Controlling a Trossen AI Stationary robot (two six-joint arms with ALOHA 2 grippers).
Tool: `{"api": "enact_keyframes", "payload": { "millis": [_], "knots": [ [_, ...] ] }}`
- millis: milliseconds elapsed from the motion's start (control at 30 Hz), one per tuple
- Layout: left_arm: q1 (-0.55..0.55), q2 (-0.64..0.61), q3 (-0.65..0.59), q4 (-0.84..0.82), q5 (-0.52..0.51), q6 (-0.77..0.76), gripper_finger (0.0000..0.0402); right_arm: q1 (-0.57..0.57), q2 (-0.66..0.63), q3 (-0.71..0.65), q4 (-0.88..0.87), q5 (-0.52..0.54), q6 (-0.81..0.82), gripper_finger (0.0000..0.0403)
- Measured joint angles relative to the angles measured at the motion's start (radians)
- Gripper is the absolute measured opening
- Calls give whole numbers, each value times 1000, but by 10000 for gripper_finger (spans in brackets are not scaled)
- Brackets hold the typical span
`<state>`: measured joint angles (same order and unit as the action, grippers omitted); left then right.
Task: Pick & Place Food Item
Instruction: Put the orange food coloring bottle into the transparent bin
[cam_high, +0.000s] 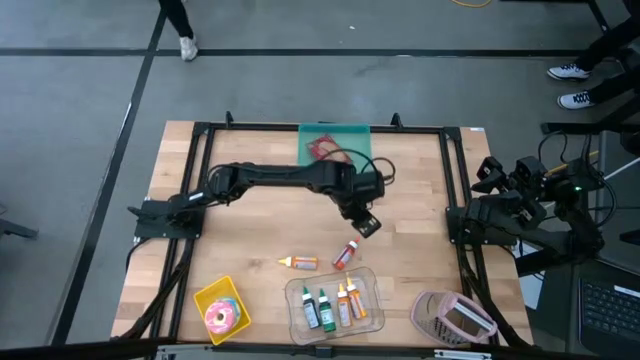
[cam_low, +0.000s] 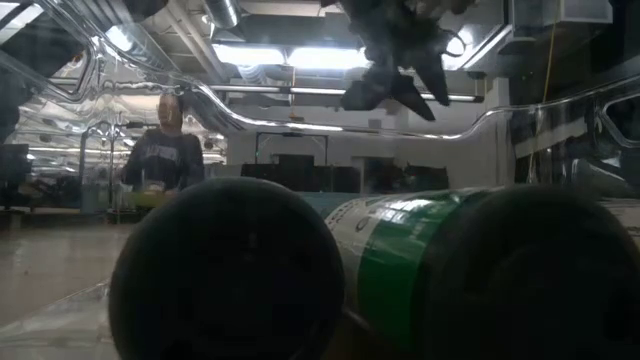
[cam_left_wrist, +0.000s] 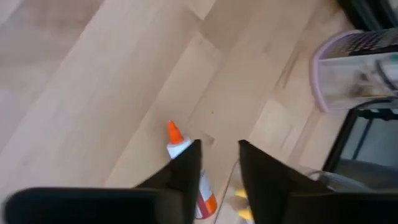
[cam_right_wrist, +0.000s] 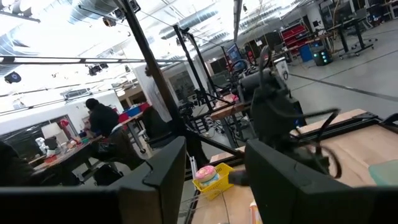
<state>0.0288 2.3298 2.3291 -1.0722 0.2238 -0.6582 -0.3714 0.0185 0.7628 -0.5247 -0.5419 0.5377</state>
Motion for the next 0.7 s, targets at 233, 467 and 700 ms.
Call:
{"api": "enact_keyframes", "payload": {
  "millis": [233, 467, 700],
  "knots": [
    [-44, 74, 0, 4, -33, -99, 207, 0, 0, 0, 0, -3, 0, 165],
    [-76, 150, 0, 0, -24, -150, 248, 0, 0, 0, 0, -21, 12, 165],
    [-75, 178, 0, -6, -62, -177, 251, 0, 0, 0, 0, -24, 14, 165]
  ]
}}
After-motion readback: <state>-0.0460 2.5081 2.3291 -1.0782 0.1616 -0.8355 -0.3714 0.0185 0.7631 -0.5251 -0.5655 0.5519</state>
